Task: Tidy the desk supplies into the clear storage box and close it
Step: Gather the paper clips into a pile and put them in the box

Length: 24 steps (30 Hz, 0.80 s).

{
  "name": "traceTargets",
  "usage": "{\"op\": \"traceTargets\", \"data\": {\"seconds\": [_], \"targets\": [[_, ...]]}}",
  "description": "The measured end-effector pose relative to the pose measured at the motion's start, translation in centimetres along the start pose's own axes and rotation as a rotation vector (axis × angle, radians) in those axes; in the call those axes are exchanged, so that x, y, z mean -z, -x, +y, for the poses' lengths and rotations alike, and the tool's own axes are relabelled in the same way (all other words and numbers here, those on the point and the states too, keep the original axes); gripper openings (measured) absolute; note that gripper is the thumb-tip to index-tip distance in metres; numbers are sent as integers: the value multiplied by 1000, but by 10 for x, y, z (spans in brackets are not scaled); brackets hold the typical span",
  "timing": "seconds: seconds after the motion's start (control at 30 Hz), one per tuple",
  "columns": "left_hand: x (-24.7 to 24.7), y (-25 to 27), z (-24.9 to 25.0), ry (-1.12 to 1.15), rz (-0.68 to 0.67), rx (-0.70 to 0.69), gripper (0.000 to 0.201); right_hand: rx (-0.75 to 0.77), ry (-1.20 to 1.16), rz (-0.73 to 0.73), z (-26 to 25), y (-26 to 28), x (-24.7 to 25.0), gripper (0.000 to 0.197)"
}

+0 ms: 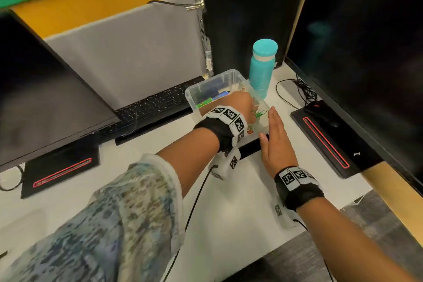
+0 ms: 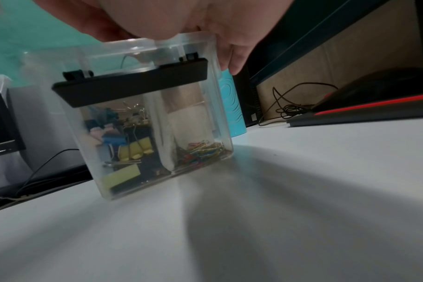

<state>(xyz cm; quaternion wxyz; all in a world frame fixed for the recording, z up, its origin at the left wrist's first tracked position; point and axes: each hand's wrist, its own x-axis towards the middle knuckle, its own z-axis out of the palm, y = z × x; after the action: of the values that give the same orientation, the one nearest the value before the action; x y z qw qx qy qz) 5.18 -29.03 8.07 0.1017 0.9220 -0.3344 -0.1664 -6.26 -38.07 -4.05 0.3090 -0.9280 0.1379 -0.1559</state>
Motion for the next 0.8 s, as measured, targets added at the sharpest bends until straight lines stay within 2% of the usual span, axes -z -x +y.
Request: {"op": "traceTargets", "data": {"seconds": [0.17,0.27,0.33,0.5,0.6,0.73,0.8], "targets": [[-13,-20,11,-246,-92,-36,24,2,6,-21,-2,0,2,63],[-9,-14,1,-91,-89,-17,26,-8,4,-26,-2,1,2,61],[-2,1,-10,31,-27,-22,22,-9,-5,-21,-3,1,3,61],[15,77,-63,53,104,-12,20,-20,53,11,-10,5,8,61],[11,133,-117,86,143,114,19,-3,159,42,-31,15,8,65],[-24,212,-193,116,144,359,20,196,163,60,-76,41,-7,62],[-51,243,-220,136,102,449,19,285,109,16,-95,56,-21,54]]}}
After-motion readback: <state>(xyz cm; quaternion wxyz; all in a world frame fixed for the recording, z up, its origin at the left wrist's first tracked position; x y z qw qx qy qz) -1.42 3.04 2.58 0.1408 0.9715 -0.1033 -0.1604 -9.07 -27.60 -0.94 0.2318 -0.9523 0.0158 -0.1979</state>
